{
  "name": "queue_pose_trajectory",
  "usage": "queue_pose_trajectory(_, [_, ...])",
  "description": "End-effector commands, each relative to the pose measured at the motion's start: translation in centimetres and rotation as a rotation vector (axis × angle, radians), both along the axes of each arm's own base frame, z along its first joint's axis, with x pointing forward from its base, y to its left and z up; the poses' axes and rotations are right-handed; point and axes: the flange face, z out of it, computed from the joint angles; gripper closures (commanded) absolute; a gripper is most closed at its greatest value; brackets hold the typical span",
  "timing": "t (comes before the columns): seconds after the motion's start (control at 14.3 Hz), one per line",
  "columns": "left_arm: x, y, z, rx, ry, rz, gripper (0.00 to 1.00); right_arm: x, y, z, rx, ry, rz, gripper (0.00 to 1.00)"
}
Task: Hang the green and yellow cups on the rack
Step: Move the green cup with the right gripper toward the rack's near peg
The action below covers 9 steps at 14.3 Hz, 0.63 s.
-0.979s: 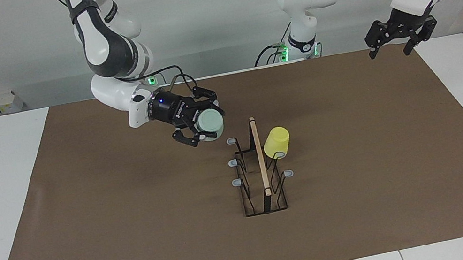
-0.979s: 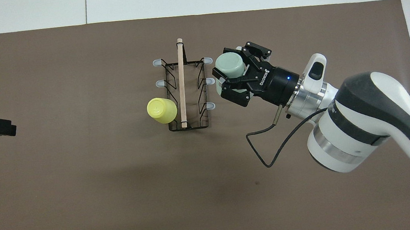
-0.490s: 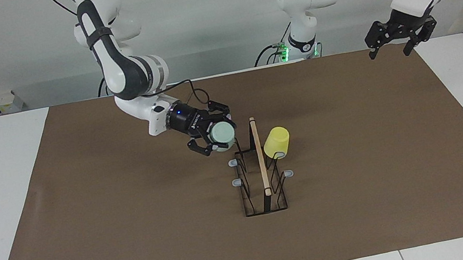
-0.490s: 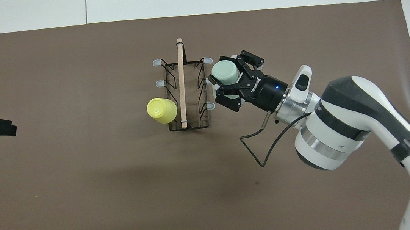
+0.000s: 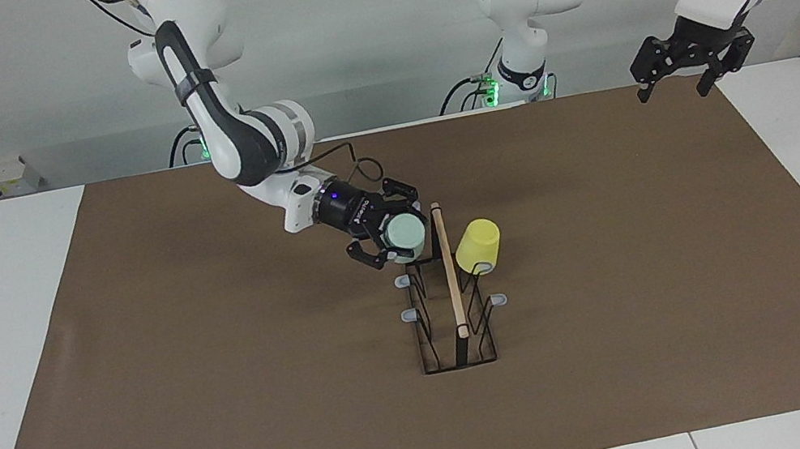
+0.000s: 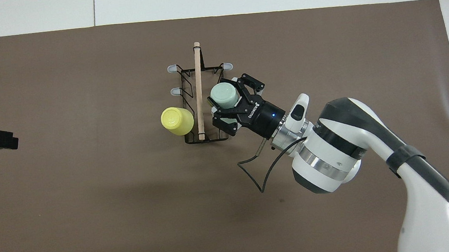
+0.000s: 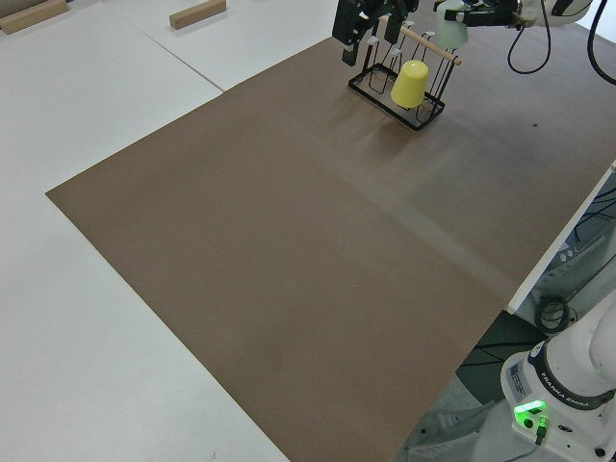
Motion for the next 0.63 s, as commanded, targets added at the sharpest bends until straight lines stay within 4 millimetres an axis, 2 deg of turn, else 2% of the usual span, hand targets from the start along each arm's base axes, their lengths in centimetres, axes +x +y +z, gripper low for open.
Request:
queue_pose_trajectory(0.0, [-0.5, -0.1, 0.0, 0.015, 0.007, 0.008, 0.0, 0.2, 0.5, -2.0, 0.002, -0.028, -0.005, 1.0])
queue_pose_trajectory(0.42, [-0.5, -0.1, 0.0, 0.015, 0.007, 0.006, 0.0, -2.2, 0.0, -5.5, -0.039, 0.017, -0.011, 1.0])
queue_pose_trajectory(0.56, [-0.5, -0.1, 0.0, 0.015, 0.007, 0.008, 0.0, -2.9, 0.5, -6.0, -0.04, 0.029, -0.022, 1.0])
